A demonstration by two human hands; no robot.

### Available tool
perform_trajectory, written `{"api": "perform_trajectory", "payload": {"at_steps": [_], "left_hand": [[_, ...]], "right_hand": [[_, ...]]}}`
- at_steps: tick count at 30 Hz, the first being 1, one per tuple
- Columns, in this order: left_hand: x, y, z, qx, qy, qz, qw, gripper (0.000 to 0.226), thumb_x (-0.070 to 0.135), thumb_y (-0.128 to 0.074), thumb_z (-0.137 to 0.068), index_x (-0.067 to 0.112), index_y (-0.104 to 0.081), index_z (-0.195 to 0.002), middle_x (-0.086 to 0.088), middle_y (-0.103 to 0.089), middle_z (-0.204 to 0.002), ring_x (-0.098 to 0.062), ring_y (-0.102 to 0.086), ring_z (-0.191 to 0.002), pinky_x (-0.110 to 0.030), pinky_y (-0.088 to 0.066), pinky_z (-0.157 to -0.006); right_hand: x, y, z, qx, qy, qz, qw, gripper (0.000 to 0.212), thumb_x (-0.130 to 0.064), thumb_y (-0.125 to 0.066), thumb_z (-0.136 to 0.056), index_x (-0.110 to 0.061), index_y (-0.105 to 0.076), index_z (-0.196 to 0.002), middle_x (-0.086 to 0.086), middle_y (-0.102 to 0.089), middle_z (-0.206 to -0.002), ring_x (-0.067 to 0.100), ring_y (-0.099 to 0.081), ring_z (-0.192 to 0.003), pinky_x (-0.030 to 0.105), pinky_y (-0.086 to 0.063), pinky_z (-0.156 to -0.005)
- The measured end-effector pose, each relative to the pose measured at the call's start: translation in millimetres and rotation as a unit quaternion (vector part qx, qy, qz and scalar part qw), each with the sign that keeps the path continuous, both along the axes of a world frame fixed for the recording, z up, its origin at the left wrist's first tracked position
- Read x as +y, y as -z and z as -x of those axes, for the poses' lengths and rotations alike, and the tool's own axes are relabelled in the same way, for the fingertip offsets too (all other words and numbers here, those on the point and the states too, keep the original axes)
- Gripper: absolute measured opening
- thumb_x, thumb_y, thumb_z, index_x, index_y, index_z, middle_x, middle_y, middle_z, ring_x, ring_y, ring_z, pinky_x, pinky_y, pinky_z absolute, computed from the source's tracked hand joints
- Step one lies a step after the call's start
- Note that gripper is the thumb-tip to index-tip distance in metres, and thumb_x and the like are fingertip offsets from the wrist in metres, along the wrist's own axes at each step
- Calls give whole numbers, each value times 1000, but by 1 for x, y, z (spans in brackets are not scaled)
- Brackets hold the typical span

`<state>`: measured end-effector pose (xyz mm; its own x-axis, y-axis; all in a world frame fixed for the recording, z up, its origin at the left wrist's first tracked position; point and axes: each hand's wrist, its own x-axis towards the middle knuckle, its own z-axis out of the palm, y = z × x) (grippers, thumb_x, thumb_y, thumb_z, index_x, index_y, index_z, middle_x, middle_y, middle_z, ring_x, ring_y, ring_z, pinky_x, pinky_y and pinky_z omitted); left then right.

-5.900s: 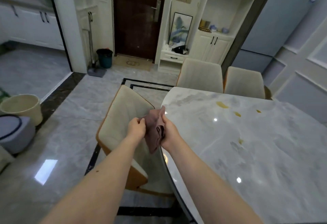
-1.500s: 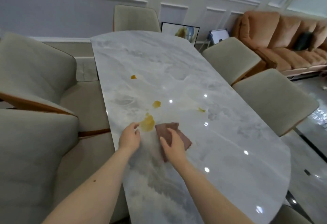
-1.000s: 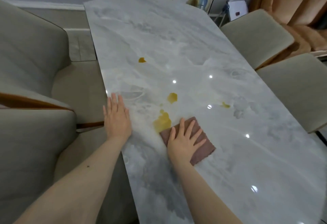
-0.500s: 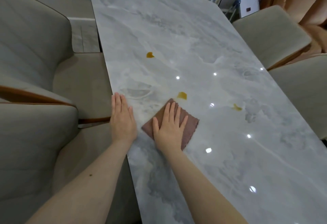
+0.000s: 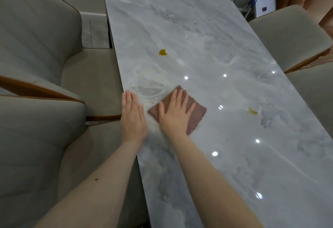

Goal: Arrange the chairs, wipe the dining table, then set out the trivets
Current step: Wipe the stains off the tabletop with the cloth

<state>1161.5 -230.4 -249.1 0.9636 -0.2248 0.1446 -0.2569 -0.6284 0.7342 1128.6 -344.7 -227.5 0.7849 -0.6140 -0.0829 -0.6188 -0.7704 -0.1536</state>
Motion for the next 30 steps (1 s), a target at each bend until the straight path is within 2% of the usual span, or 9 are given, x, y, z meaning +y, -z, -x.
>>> {"api": "perform_trajectory", "payload": {"at_steps": [4,6,10,13,16,19,22,24,30], "left_hand": [[2,0,-1,15,2,33,999,50,22,-22,-104,0,-19,-148,-8,-11,-158,-12,-1,-145,-9,7,-112],[3,-2,0,20,9,52,998,54,26,-19,-101,0,-20,-148,-8,-11,-158,-9,0,-143,-10,6,-113],[2,-2,1,32,11,58,998,49,22,-22,-104,2,-17,-149,-5,-7,-159,-5,4,-143,-13,6,-114],[2,-1,0,33,12,60,998,49,21,-22,-104,2,-16,-149,-4,-7,-159,-5,5,-143,-12,7,-113],[2,0,-1,27,13,64,997,53,27,-19,-102,1,-17,-149,-5,-8,-159,-5,4,-143,-10,7,-113],[3,0,0,27,16,69,997,58,30,-17,-99,0,-19,-148,-7,-9,-158,-7,3,-143,-14,5,-115],[3,-1,-1,24,19,67,997,57,29,-19,-99,-1,-20,-148,-9,-10,-158,-9,1,-143,-19,1,-116],[2,-2,0,26,19,64,997,56,28,-19,-100,-1,-19,-148,-8,-10,-158,-9,2,-143,-21,1,-117],[2,-2,1,35,14,63,997,51,25,-20,-104,2,-16,-149,-3,-5,-159,-5,6,-143,-10,7,-113]], "right_hand": [[24,-8,52,7,-168,-3,986,73,-54,-17,-93,-16,-3,-154,1,2,-162,17,8,-148,50,8,-118],[0,-8,83,16,-193,-9,981,74,-57,-14,-91,-20,-2,-154,-5,2,-161,12,12,-147,48,8,-118],[-61,-8,88,25,-90,-4,996,77,-63,-8,-88,-23,0,-154,-7,5,-161,13,12,-147,47,9,-118],[-78,-6,45,34,-9,7,999,69,-55,-19,-98,-19,0,-154,-1,4,-162,19,9,-148,49,9,-118],[-67,-4,-1,18,5,-1,1000,68,-51,-23,-99,-17,-2,-154,2,1,-162,23,7,-148,51,9,-117],[-34,-3,-7,9,-83,-8,996,69,-52,-25,-98,-17,-4,-154,1,2,-162,20,8,-148,51,8,-117],[-10,-7,42,-6,-218,-14,976,72,-57,-20,-93,-22,-5,-154,-5,0,-161,13,10,-147,50,5,-118],[-28,-6,76,-1,-248,-19,969,71,-59,-20,-92,-26,-8,-154,-10,0,-160,10,11,-147,48,5,-119],[-102,-6,33,20,-60,-9,998,70,-59,-19,-95,-25,-3,-154,-8,3,-161,15,10,-148,49,9,-118]]}}
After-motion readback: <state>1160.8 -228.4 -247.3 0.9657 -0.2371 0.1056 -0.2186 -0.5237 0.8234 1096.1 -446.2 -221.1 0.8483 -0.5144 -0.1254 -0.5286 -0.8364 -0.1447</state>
